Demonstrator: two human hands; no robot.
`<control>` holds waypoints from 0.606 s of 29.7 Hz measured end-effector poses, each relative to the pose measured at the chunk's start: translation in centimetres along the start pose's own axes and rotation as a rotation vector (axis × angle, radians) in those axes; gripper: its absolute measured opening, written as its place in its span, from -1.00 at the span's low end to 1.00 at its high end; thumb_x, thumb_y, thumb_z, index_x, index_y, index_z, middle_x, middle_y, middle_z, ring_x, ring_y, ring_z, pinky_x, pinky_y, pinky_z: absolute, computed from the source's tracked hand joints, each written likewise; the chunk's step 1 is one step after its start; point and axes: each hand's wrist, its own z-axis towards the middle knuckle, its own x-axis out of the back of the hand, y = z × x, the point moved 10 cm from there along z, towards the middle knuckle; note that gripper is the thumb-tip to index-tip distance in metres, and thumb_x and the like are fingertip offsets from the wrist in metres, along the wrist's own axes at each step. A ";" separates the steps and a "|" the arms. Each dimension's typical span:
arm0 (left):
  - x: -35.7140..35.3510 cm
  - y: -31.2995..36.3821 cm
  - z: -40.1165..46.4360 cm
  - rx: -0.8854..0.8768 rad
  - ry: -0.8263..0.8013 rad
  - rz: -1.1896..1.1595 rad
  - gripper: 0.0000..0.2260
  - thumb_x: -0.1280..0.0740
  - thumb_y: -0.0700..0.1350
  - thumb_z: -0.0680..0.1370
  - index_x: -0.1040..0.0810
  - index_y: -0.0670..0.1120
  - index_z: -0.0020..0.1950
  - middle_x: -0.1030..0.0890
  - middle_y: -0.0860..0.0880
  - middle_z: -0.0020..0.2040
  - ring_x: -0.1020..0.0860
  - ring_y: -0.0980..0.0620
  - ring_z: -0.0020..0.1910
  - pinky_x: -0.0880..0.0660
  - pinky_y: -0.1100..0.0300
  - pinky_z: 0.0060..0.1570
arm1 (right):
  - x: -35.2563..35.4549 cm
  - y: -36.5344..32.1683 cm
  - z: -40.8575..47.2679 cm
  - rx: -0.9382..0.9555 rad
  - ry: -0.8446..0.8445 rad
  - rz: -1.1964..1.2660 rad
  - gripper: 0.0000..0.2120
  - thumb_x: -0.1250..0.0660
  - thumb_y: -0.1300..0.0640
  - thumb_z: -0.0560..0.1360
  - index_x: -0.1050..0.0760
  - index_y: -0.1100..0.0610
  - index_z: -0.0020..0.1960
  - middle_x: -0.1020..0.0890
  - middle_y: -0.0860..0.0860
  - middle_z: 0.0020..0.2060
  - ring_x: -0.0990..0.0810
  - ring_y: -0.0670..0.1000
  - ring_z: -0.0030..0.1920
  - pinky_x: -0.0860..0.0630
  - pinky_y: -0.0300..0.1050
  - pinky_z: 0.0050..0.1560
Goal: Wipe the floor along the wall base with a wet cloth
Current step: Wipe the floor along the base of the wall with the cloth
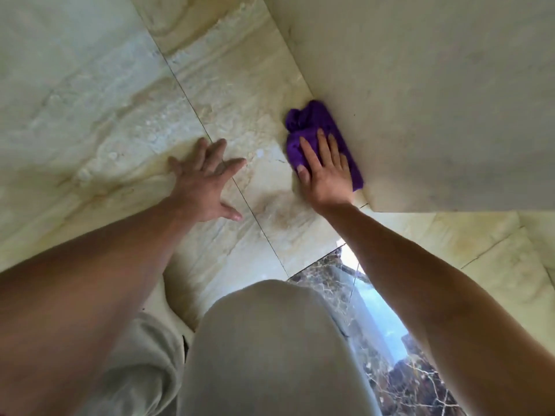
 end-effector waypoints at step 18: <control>5.1 -6.3 2.3 0.180 -0.010 -0.068 0.07 -0.43 0.42 0.33 0.17 0.23 0.62 0.28 -0.04 0.64 0.29 -0.18 0.61 0.05 -0.53 0.41 | -0.9 2.2 -4.3 -0.039 0.048 0.075 -0.43 -0.12 -0.09 0.57 -0.26 -0.02 0.57 -0.23 0.17 0.58 -0.22 0.24 0.55 -0.27 0.21 0.43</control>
